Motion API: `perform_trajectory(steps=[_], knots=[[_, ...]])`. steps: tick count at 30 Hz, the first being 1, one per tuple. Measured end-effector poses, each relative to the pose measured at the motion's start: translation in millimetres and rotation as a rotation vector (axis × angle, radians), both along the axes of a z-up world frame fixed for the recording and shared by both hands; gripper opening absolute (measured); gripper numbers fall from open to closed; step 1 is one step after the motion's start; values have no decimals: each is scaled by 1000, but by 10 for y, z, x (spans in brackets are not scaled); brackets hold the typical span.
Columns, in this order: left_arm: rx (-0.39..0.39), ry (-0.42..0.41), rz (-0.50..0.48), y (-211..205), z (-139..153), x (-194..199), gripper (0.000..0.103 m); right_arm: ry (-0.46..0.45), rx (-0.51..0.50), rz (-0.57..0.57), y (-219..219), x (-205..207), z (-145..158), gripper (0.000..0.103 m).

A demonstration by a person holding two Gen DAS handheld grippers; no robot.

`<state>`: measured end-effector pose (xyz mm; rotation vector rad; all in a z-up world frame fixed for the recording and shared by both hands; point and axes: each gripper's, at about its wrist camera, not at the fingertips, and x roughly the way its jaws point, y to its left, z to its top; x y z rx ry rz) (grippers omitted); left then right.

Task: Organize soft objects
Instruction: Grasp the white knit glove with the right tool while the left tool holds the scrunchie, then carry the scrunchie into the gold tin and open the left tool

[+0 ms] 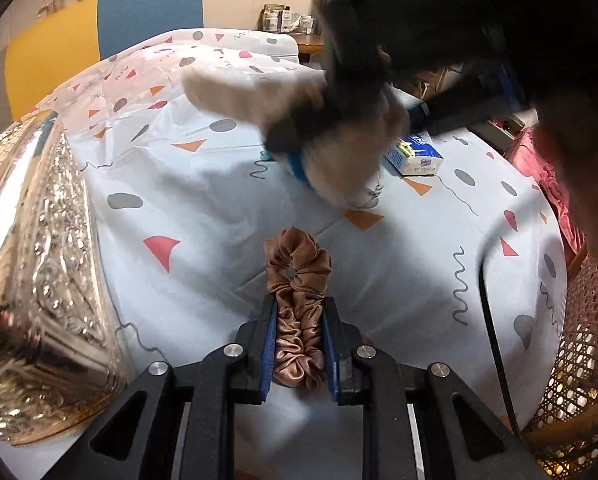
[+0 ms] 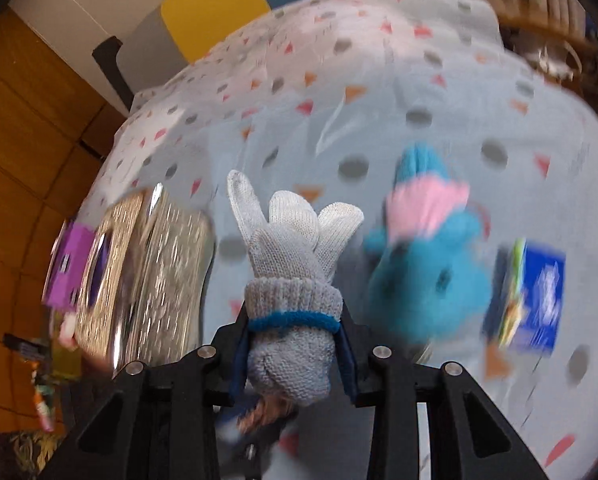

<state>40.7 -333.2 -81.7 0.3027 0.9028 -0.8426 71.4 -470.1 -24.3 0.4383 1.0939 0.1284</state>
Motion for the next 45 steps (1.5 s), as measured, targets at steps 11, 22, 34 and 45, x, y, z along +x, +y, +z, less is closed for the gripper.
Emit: perform_trajectory(steps=[11,22,34,45], knots=[[44,25,15,1,111,-31,20,140,-155,-149,-53,20,-413,36],[-67,8,76,-35,795,324,20,144,-106,-217,-242,-67,-439,36],[-155,-101,277,579,1634,1214,20,144,-147,-200,-141,31,-480,36],[-133,-134,516,1932,1662,1443,20,142,-195,-179,-56,85,-497,36]])
